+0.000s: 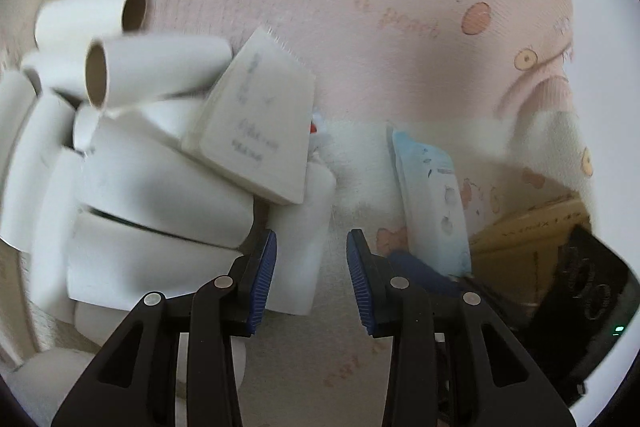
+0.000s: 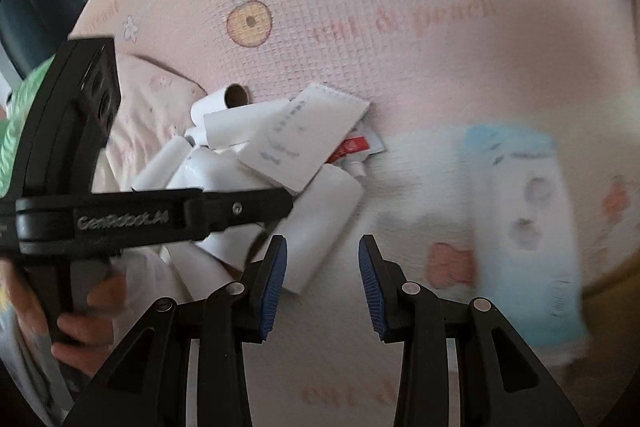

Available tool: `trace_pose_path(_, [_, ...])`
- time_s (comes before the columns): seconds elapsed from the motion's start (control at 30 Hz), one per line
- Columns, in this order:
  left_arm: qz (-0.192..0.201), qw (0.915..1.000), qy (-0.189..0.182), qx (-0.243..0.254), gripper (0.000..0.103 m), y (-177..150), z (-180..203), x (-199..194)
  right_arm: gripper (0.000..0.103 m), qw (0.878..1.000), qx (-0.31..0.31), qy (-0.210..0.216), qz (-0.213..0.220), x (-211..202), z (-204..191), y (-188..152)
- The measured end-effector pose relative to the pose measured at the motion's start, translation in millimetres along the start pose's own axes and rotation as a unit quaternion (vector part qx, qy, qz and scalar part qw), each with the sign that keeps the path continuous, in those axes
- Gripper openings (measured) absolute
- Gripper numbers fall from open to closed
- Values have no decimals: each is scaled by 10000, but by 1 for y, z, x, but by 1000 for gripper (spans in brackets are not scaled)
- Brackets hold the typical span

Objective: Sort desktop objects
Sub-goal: 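Move the left tool down onto another white tube beside the pile, then close the left tool on the white tube and lift it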

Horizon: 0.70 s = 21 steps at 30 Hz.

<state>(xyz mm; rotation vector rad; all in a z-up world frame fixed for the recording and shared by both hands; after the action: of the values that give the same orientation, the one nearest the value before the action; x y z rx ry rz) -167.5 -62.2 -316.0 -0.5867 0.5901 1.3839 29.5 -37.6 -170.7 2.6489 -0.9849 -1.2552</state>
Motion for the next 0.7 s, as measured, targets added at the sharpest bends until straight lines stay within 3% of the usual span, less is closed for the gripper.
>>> trace_pose_path(0.2, [-411, 9982, -233, -383, 40, 9, -16, 15, 34, 9988, -225, 413, -165, 28, -13, 3])
trace_pose_path(0.3, [-437, 9988, -46, -214, 39, 14, -10, 18, 34, 9992, -101, 341, -167, 41, -8, 4])
trace_pose_path(0.37, [-462, 9988, 125, -48, 39, 18, -5, 20, 35, 9981, 94, 601, -99, 44, -3, 5])
trace_pose_path(0.47, [-498, 9985, 205, 65, 39, 23, -3, 24, 42, 9951, 478, 864, -76, 48, 10, 7])
trace_pose_path(0.7, [-535, 9979, 299, 208, 39, 24, -1, 26, 45, 9905, 823, 1087, -169, 55, 20, 6])
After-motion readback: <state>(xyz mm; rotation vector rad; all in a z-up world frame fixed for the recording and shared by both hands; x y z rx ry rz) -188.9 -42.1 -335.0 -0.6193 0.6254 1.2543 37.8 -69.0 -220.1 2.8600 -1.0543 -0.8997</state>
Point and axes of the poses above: each gripper's, at about its wrist camera, not at the fingertips, and x roughly the way its jaws point, z to its right, y to its top, the point moved 4 cm from there along x, roughly the way its jaws point, and after that the axes turned 15 degrees about -z, right-handed, at the moved point
